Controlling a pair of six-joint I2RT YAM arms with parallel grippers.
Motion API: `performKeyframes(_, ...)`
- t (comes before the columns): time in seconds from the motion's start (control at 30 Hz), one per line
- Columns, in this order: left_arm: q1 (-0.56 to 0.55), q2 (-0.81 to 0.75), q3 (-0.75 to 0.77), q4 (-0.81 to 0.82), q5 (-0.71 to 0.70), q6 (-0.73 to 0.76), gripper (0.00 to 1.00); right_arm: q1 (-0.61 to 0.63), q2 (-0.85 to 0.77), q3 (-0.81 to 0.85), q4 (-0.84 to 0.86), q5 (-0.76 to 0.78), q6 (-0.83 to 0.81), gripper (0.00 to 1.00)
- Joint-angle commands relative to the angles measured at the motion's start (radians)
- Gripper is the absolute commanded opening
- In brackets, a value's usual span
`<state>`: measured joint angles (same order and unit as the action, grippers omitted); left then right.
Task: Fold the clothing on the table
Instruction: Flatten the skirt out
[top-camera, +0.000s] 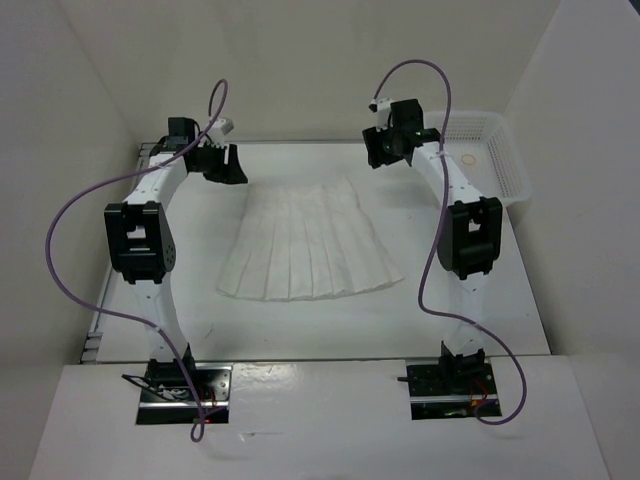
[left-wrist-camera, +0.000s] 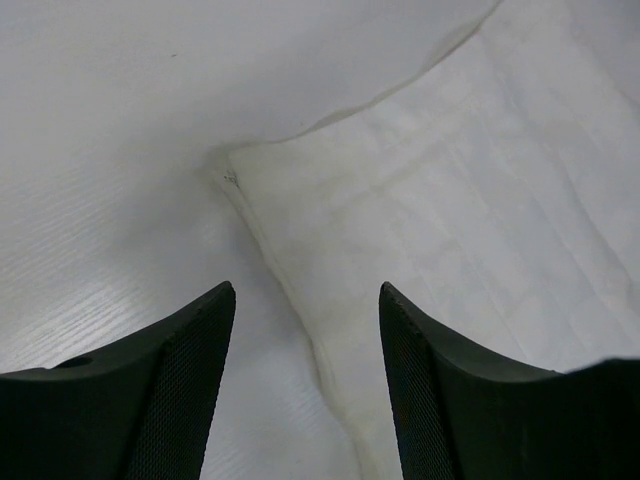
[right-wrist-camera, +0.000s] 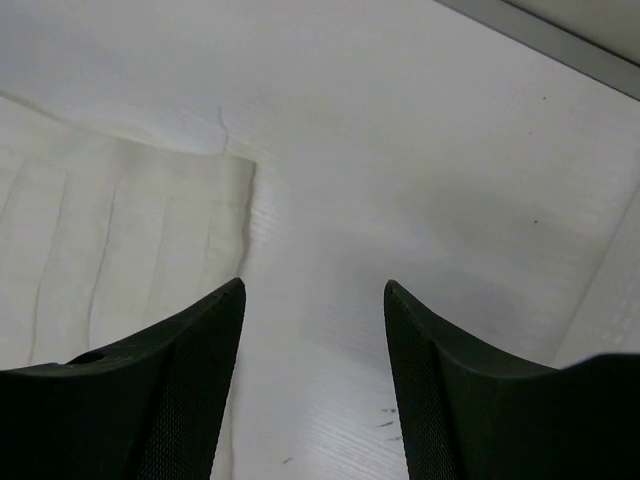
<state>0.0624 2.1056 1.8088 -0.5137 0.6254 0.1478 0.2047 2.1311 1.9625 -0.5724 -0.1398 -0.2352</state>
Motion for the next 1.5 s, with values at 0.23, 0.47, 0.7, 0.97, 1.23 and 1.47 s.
performKeyframes(0.23, -0.042, -0.114, -0.172, 0.185, -0.046, -0.293, 0.67, -0.085, -0.01, -0.143, 0.197, 0.138, 0.437, 0.87)
performKeyframes(0.47, -0.042, -0.238, -0.238, 0.207, -0.056, -0.301, 0.99, -0.076, -0.257, -0.438, 0.423, -0.216, 0.452, 0.99)
performKeyframes(0.7, -0.042, -0.413, -0.315, 0.13, -0.084, -0.212, 1.0, 0.116, -0.187, -0.404, 0.303, -0.522, 0.061, 0.99)
performKeyframes(0.97, -0.033, -0.636, -0.414, 0.064, -0.162, -0.123, 1.0, 0.134, 0.062, -0.249, 0.04, -0.747, -0.366, 0.99)
performKeyframes(1.23, -0.013, -0.76, -0.513, 0.112, -0.204, -0.099, 1.0, 0.168, 0.283, 0.027, -0.056, -0.758, -0.389, 0.99)
performKeyframes(1.47, -0.003, -0.687, -0.523, 0.112, -0.173, -0.099, 1.0, 0.225, 0.458, 0.359, -0.154, -0.748, -0.314, 0.99)
